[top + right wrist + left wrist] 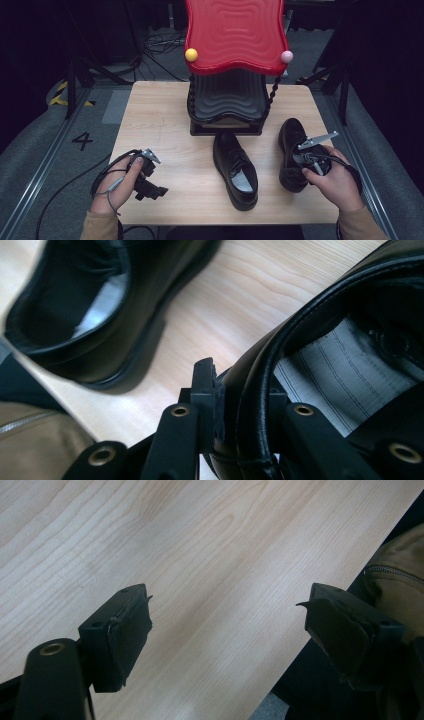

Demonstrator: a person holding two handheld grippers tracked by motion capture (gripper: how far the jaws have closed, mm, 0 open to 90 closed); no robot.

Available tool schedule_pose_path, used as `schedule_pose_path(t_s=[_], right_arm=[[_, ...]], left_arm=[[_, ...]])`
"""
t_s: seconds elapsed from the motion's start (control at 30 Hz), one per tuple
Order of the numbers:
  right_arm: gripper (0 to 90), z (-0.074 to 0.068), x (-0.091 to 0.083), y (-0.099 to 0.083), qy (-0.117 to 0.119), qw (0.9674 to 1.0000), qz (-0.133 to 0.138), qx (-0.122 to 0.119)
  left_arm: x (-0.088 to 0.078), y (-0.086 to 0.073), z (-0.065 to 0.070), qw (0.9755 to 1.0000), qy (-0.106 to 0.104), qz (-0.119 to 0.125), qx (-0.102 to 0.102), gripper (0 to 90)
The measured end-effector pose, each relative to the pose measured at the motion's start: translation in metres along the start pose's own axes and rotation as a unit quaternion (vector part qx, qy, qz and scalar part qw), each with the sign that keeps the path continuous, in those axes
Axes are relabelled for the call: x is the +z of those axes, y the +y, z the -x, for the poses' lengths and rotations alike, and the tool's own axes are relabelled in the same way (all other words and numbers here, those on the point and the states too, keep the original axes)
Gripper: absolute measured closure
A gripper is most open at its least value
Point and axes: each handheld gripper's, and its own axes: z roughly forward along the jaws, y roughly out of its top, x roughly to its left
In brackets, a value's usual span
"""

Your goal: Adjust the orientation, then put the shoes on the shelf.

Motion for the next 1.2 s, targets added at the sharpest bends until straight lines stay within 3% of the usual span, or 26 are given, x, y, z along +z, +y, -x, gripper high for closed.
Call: schedule_pose_path(t_s=[0.27, 0.57, 0.83, 0.87, 0.93, 1.2], right_arm=[[76.3, -0.024, -0.01, 0.0, 0.023, 0.9985, -0.008, -0.05], [76.0, -0.044, -0.012, 0.001, 0.041, 0.9942, -0.022, -0.097], [76.0, -0.059, -0.006, 0.004, 0.065, 0.9874, -0.028, -0.141], [76.0, -0.062, -0.001, 0.006, 0.068, 0.9843, -0.033, -0.159], [75.9, -0.064, 0.003, 0.007, 0.071, 0.982, -0.034, -0.172], [75.7, -0.058, 0.027, 0.013, 0.057, 0.9759, -0.041, -0.207]], left_arm=[[0.0, 0.002, -0.001, 1.0, 0.0, 0.0, 0.006, 19.0], [-0.001, 0.001, -0.001, 1.0, 0.001, 0.0, 0.004, 19.1], [-0.001, 0.0, 0.0, 1.0, -0.001, 0.0, -0.001, 19.1], [-0.001, -0.001, 0.0, 1.0, 0.003, -0.001, 0.002, 19.1], [-0.002, -0.003, 0.0, 1.0, 0.002, -0.002, -0.002, 19.1], [-0.004, -0.01, 0.0, 0.9999, 0.004, 0.001, -0.011, 19.2]])
